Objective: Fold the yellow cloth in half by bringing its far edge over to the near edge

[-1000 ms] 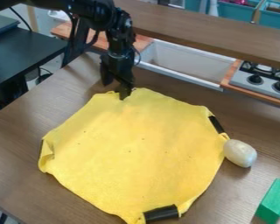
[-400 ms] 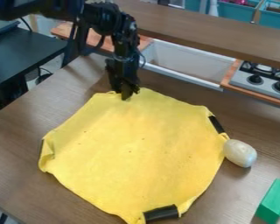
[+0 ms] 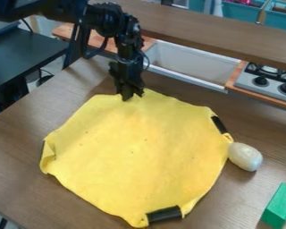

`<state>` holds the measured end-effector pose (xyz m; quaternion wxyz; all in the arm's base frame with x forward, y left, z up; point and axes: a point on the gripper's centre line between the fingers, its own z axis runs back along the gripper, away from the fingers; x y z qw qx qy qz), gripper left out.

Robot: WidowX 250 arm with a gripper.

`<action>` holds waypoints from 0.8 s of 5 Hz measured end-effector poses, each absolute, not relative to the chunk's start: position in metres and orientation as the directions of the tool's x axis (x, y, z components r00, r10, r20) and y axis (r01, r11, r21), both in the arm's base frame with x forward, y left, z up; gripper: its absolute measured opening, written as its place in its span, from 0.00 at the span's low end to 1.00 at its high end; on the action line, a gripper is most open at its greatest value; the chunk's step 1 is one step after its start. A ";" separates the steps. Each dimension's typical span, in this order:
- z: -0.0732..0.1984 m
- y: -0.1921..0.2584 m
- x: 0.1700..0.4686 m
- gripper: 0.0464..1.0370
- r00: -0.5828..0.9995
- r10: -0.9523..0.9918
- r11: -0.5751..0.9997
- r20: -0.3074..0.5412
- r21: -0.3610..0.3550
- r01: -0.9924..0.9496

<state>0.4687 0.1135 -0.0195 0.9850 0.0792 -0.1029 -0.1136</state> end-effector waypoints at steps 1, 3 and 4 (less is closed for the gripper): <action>-0.007 0.104 0.454 0.02 0.946 -0.250 0.964 0.208 0.146 0.223; 0.080 0.050 0.412 0.01 0.837 -0.395 0.912 0.379 0.270 0.308; 0.077 0.019 0.382 0.01 0.787 -0.498 0.859 0.364 0.332 0.390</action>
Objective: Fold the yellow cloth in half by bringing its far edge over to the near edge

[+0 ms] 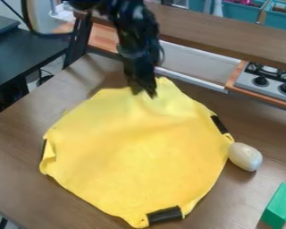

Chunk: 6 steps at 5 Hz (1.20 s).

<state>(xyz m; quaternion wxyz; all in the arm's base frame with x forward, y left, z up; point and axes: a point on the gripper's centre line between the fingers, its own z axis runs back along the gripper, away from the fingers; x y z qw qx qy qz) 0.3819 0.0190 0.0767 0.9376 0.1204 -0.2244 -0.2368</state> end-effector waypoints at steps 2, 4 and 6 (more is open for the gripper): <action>0.043 -0.034 0.320 0.01 0.685 -0.670 0.732 0.286 0.406 0.547; 0.045 -0.063 0.277 0.01 0.607 -0.737 0.673 0.297 0.403 0.620; 0.028 -0.083 0.257 0.03 0.582 -0.762 0.646 0.285 0.398 0.651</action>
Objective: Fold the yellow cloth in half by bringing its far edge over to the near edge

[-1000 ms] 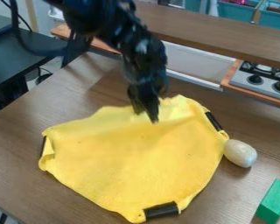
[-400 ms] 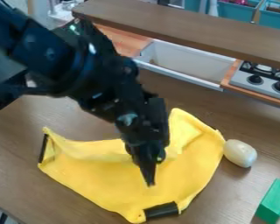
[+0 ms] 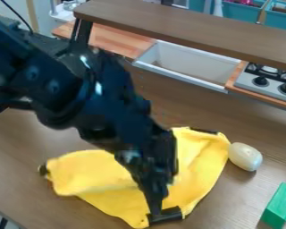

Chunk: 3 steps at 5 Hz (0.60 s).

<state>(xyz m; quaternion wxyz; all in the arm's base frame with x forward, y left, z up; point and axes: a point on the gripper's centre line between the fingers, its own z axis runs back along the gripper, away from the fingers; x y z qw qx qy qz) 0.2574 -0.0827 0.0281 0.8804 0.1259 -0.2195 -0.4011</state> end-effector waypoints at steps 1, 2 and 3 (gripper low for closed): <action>0.010 -0.089 0.253 0.11 0.596 -0.760 0.648 0.260 0.379 0.661; 0.000 -0.092 0.251 0.33 0.615 -0.751 0.659 0.240 0.339 0.672; 0.000 -0.090 0.257 0.63 0.643 -0.742 0.670 0.190 0.224 0.708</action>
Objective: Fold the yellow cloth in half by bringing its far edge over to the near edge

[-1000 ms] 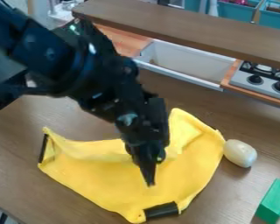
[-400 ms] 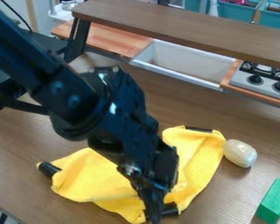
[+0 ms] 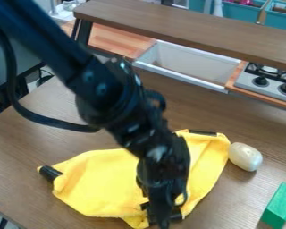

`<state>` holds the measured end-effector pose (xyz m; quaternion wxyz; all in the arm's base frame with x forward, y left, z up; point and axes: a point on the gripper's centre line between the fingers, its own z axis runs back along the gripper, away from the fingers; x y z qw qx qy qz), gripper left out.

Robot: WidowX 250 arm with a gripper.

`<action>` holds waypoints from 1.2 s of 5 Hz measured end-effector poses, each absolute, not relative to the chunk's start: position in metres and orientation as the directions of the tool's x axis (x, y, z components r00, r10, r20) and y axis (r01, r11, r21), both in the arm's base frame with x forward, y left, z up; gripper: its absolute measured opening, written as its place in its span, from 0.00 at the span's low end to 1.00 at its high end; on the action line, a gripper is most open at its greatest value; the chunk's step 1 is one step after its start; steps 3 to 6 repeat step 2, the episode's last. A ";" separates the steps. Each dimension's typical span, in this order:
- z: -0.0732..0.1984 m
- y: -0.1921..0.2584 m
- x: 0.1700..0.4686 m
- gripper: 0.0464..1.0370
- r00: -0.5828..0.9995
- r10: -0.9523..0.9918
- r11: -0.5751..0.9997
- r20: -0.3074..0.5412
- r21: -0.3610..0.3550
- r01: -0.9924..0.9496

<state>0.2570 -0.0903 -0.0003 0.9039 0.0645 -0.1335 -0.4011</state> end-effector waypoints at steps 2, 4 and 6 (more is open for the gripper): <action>0.040 -0.060 0.272 0.97 0.753 -0.633 0.771 0.181 0.055 0.634; 0.040 -0.060 0.272 0.97 0.753 -0.633 0.771 0.181 0.055 0.634; 0.040 -0.060 0.272 0.97 0.753 -0.633 0.771 0.181 0.055 0.634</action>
